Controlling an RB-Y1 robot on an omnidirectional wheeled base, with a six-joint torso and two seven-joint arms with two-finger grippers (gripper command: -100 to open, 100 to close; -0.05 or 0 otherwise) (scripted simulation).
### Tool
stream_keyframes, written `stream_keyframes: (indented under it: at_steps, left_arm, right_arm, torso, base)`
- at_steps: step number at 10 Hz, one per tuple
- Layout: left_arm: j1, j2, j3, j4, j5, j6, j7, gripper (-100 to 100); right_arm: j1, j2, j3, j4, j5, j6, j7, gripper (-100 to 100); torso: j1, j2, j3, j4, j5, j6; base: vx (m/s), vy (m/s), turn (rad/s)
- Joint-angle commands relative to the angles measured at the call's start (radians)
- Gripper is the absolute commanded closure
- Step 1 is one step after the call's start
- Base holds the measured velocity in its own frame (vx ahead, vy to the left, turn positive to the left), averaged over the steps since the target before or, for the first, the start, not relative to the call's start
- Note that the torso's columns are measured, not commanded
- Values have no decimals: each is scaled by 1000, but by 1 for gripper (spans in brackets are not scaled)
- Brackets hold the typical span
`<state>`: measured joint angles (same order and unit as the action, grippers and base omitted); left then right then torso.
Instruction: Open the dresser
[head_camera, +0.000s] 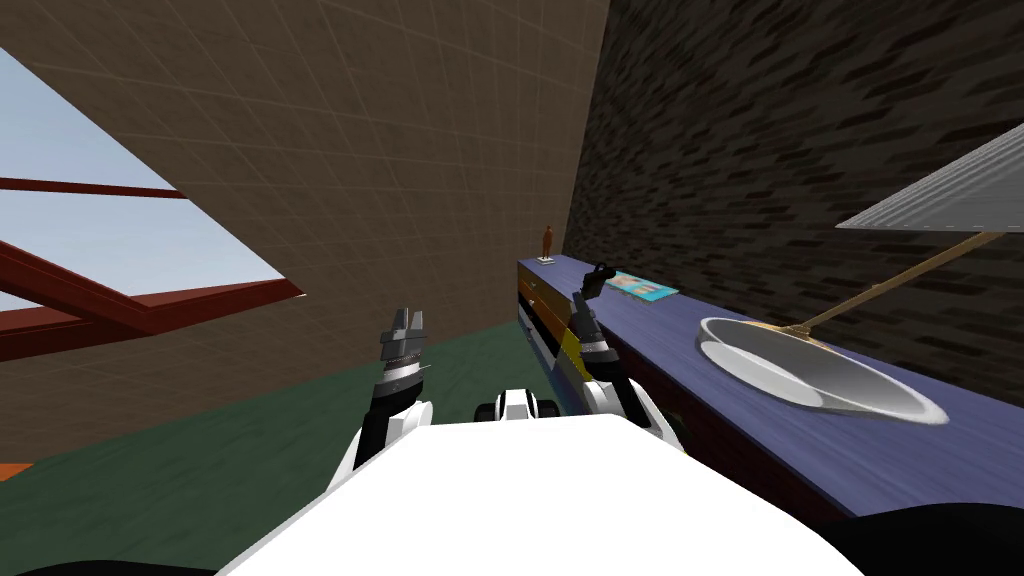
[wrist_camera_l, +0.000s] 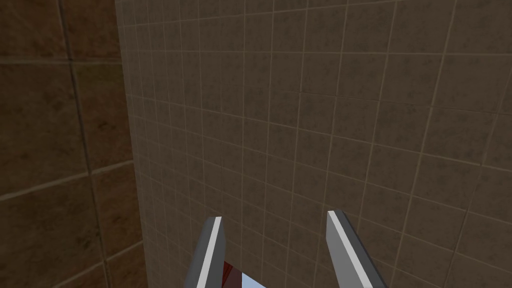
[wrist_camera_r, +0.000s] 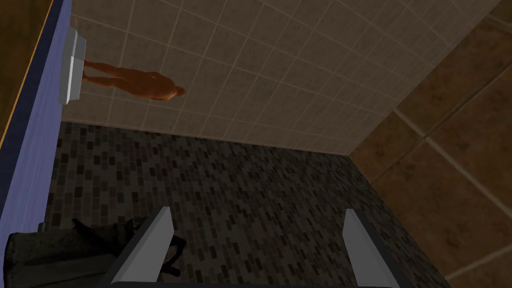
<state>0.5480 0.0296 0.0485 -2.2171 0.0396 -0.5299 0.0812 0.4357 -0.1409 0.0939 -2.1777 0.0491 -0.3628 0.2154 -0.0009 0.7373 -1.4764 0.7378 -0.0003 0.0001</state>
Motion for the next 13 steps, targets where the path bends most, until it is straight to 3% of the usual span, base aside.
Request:
stream_keyframes:
  at_steps: [1, 2, 3, 4, 5, 6, 7, 8, 9, 10, 11, 12, 13]
  left_arm:
    - [0, 0, 0, 0, 0, 0, 0, 0]
    - [0, 0, 0, 0, 0, 0, 0, 0]
    - [0, 0, 0, 0, 0, 0, 0, 0]
    - [0, 0, 0, 0, 0, 0, 0, 0]
    - [0, 0, 0, 0, 0, 0, 0, 0]
    - [0, 0, 0, 0, 0, 0, 0, 0]
    - [0, 0, 0, 0, 0, 0, 0, 0]
    - [0, 0, 0, 0, 0, 0, 0, 0]
    - [0, 0, 0, 0, 0, 0, 0, 0]
    - [0, 0, 0, 0, 0, 0, 0, 0]
    - [0, 0, 0, 0, 0, 0, 0, 0]
    - [0, 0, 0, 0, 0, 0, 0, 0]
    - [0, 0, 0, 0, 0, 0, 0, 0]
  right_arm:
    - [-21, -14, 8, 50, 50, 70, 13, -100]
    - [-21, -14, 8, 50, 50, 79, 13, -100]
    - [-34, -20, 15, 89, 84, 111, 23, -100]
    - [-34, -20, 15, 89, 84, 122, 23, -100]
    - [-48, -25, 22, 128, 120, 159, 33, -100]
    - [-48, -25, 22, 128, 120, 167, 33, -100]
    - [-62, -30, 29, 169, 157, 202, 43, -100]
    - [-62, -30, 29, 169, 157, 214, 43, -100]
    - [-77, -35, 36, 212, 195, 249, 54, -100]
    - [-77, -35, 36, 212, 195, 262, 54, -100]
    - [-92, -39, 44, 253, 234, 307, 64, -100]
    - [-92, -39, 44, 256, 234, 312, 64, -100]
    - [-108, -43, 52, 284, 274, 363, 75, -100]
  torso:
    - [0, 1, 0, 0, 0, 0]
    - [1, 1, 1, 0, 0, 0]
    - [1, 2, 1, 1, 0, 0]
    - [1, 1, 1, 0, 0, 0]
    - [1, 1, 1, 0, 0, 0]
    - [1, 0, 0, 0, 0, 0]
    - [0, 0, 0, 0, 0, 0]
    - [1, -1, 0, 0, 0, 0]
    - [1, 1, 0, 0, 0, 0]
    - [3, 1, 1, 0, 1, 0]
    - [1, 2, 1, 1, 0, 0]
    - [0, 0, 0, 0, 0, 0]
    - [0, 0, 0, 0, 0, 0]
  base:
    - [77, 47, 42]
    - [59, 45, 29]
    - [67, 52, 61]
    - [57, 47, 30]
    - [75, 52, 57]
    - [79, 43, 31]
    - [99, 49, 65]
    - [73, 46, 32]
    - [72, 74, 54]
    - [64, 58, 36]
    - [96, 48, 65]
    - [85, 44, 29]
    - [89, 61, 59]
